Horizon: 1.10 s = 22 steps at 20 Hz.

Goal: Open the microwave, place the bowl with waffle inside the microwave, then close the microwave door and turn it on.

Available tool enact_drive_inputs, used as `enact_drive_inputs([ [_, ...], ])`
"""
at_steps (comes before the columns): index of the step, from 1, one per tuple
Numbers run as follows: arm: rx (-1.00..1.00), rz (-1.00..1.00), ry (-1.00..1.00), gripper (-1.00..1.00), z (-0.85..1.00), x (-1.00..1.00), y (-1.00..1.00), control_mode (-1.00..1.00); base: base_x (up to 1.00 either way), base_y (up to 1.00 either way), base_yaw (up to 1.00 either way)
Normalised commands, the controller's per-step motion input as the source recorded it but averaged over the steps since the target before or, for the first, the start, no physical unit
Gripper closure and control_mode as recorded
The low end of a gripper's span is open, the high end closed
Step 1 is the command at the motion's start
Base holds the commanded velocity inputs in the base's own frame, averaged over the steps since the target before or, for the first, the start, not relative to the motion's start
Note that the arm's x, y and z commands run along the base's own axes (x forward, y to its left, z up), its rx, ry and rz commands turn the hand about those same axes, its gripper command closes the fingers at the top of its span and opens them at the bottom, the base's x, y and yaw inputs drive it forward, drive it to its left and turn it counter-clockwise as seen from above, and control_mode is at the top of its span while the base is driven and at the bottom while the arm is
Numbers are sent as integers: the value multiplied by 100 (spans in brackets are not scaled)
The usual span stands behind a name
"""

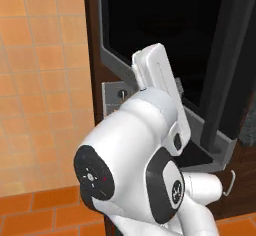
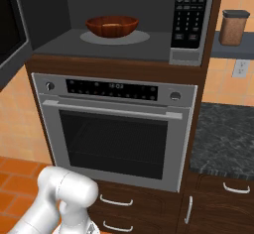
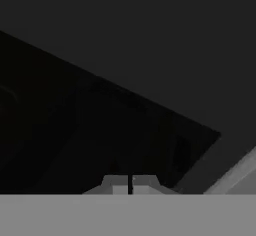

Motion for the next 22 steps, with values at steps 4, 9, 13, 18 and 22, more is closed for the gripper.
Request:
enact_drive_inputs([
  [4, 3, 12, 0, 100, 33, 57, -93, -100, 0, 0, 0],
  [9, 10, 24, 0, 100, 14, 76, -70, -100, 0, 0, 0],
  [13, 13, 29, 0, 100, 2, 100, -27, -100, 0, 0, 0],
  [18, 22, 31, 0, 100, 2, 98, -18, -100, 0, 0, 0],
  [22, 7, 19, 0, 100, 0, 77, -10, -100, 0, 0, 0],
])
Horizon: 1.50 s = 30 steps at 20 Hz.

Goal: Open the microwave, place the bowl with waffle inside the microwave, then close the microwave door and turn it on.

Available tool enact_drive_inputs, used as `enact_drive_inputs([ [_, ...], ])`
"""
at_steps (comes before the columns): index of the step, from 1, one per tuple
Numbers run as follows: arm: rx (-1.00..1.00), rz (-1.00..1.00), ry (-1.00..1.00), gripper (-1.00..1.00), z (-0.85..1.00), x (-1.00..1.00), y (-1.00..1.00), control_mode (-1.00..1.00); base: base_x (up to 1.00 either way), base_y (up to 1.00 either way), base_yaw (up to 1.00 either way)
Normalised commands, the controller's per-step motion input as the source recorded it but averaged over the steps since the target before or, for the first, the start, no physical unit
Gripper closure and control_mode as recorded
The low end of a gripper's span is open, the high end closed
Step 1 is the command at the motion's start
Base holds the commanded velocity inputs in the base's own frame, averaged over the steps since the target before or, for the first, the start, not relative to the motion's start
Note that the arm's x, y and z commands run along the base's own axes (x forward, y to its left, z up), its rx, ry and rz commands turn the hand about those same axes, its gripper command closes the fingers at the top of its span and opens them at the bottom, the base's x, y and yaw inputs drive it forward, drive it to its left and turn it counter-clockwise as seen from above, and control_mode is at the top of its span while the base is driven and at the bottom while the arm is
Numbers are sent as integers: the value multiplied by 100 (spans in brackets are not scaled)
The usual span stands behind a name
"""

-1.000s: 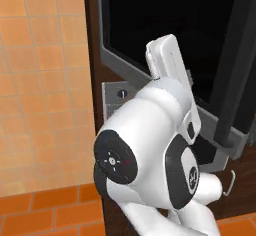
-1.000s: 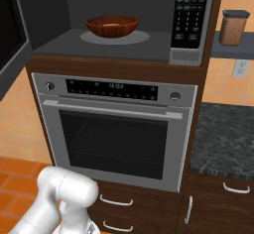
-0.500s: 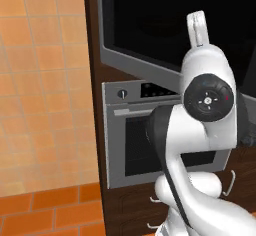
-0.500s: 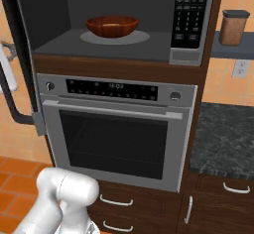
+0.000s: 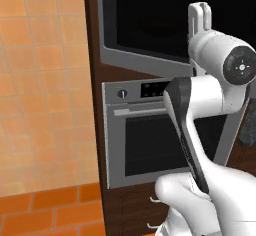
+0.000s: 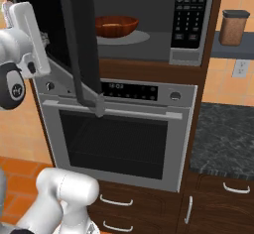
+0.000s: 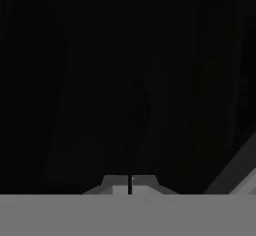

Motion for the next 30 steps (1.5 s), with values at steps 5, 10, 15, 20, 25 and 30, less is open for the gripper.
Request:
enact_drive_inputs([
  [5, 4, 9, 1, 100, 0, 82, -20, -100, 0, 0, 0],
  [10, 4, 1, 23, 100, 0, 95, -23, -100, 0, 0, 0],
  [15, 4, 6, 4, 100, -6, 88, -21, -100, 0, 0, 0],
  [20, 4, 15, -7, 100, -34, 98, -17, -100, 0, 0, 0],
  [25, 1, 17, -5, 100, -37, 100, -7, -100, 0, 0, 0],
  [30, 0, 8, 1, 100, -20, 58, 0, -100, 0, 0, 0],
])
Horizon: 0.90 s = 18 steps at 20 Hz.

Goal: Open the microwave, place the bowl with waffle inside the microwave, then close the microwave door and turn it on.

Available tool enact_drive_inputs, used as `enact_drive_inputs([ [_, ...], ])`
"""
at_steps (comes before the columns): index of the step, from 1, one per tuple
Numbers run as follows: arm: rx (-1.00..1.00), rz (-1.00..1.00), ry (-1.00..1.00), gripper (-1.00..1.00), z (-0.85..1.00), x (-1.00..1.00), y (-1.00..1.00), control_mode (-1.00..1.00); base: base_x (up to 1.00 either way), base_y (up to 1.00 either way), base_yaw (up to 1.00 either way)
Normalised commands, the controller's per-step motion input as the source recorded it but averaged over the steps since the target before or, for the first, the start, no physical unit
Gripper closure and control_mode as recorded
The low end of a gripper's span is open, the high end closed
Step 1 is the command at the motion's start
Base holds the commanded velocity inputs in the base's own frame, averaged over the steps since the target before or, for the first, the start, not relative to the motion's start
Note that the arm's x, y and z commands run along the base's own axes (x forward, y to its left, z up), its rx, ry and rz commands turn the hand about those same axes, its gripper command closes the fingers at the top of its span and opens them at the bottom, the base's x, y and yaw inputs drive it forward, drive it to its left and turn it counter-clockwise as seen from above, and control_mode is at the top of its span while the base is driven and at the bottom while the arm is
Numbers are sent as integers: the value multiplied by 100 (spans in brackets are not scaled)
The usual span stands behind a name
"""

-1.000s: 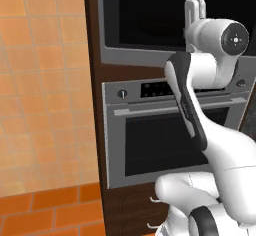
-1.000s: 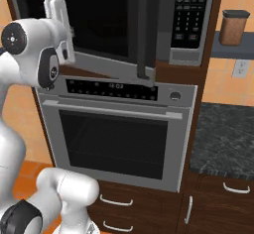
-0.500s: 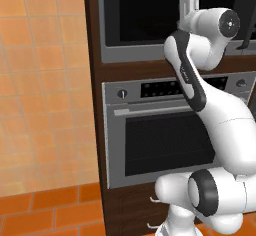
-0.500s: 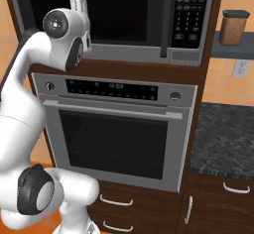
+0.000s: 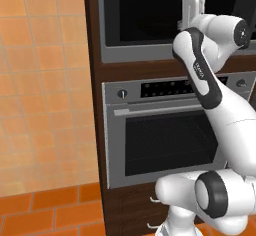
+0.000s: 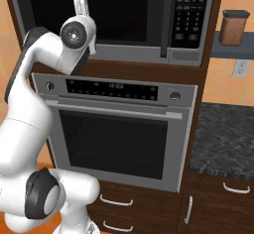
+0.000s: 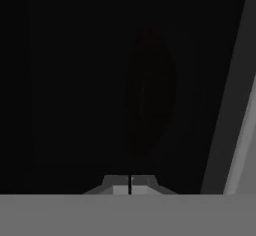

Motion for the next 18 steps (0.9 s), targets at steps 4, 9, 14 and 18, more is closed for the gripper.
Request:
enact_drive_inputs([
  [4, 0, -1, 0, 100, 19, -76, -37, -100, 0, 0, 0],
  [9, 5, -4, -2, 100, 1, -100, -88, -100, 0, 0, 0],
  [14, 4, 1, 0, 100, 0, -62, -84, -100, 0, 0, 0],
  [18, 4, 5, 0, 100, -4, -44, -81, -100, 0, 0, 0],
])
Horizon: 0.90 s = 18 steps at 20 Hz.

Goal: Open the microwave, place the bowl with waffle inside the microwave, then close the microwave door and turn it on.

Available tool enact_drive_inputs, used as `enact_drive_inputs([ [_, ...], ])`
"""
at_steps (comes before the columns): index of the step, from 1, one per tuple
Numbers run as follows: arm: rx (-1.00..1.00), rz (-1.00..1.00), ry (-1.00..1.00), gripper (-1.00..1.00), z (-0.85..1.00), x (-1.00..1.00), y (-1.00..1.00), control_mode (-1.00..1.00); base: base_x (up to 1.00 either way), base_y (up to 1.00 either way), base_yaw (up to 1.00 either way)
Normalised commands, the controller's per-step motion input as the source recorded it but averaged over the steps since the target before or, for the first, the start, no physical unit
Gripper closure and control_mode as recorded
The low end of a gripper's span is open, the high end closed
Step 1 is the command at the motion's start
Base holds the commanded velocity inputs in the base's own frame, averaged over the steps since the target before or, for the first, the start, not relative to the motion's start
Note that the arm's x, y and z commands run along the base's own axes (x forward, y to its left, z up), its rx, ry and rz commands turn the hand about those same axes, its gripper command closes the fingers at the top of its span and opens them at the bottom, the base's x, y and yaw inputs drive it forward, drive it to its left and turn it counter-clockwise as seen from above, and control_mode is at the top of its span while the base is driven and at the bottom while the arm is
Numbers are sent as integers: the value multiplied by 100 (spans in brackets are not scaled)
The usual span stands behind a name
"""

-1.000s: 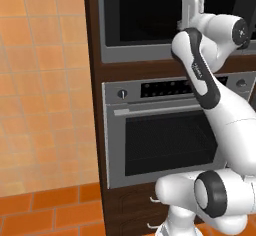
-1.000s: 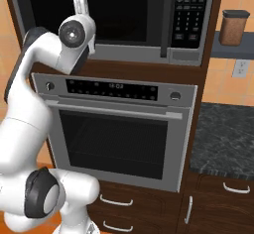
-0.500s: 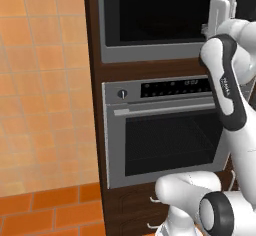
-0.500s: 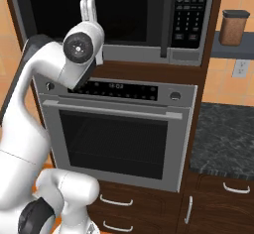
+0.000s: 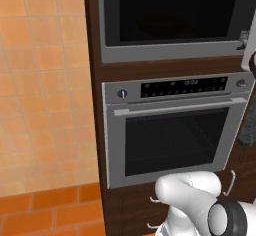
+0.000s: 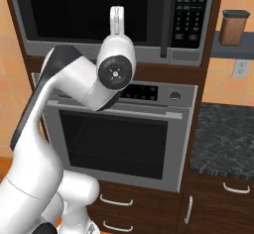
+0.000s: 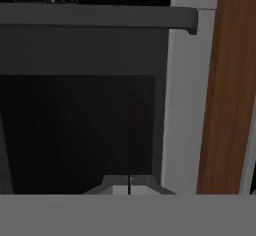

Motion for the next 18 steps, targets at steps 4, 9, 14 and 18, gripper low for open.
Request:
enact_drive_inputs([
  [4, 1, 6, 0, 100, 0, -47, -83, -100, 0, 0, 0],
  [9, 0, 8, -1, 100, -3, -16, -73, -100, 0, 0, 0],
  [14, 4, 5, -3, 100, -22, 21, -52, -100, 0, 0, 0],
  [18, 0, 4, -7, 100, -34, 65, -42, -100, 0, 0, 0],
])
